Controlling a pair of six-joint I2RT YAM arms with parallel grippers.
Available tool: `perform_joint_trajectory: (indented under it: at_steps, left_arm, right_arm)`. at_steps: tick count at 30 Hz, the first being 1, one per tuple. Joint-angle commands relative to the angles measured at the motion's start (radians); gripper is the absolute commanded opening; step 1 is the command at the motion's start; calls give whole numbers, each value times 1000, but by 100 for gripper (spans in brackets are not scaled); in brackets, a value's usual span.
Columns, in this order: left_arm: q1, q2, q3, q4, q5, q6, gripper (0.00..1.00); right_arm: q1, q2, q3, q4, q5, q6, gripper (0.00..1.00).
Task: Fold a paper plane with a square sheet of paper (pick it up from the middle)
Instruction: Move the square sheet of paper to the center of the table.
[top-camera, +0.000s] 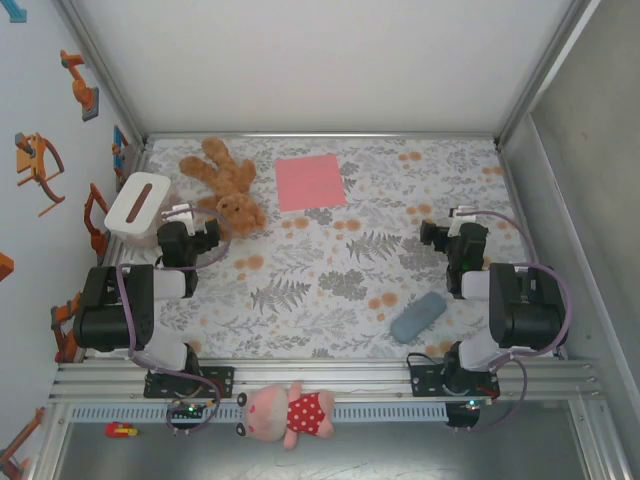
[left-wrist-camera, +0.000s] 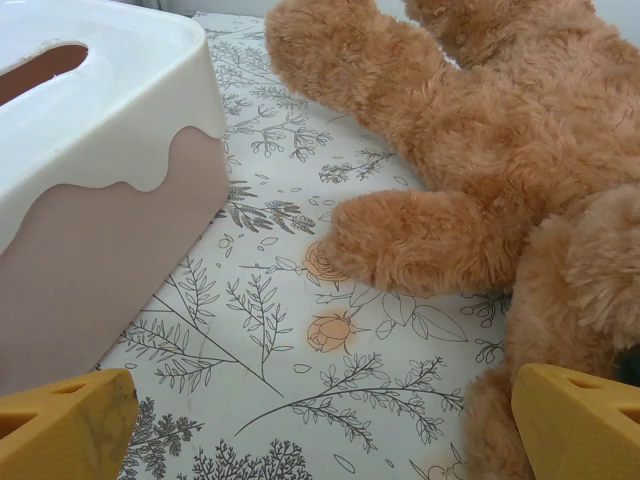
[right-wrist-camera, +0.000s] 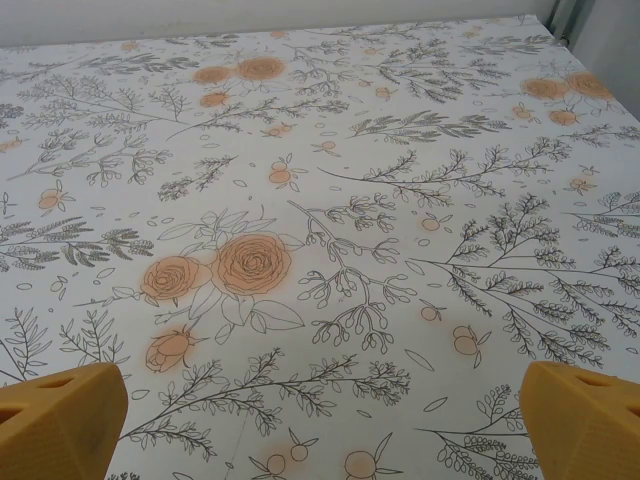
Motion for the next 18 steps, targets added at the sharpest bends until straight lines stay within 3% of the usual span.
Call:
perform_joint_trajectory:
  at_steps: [1, 18]
  left_arm:
    - [-3, 4, 15, -1, 8, 21, 96]
    - [2, 4, 17, -4, 15, 18, 96]
  right_arm:
    - [-7, 3, 22, 2, 10, 3, 99]
    - [-6, 4, 24, 2, 9, 4, 99]
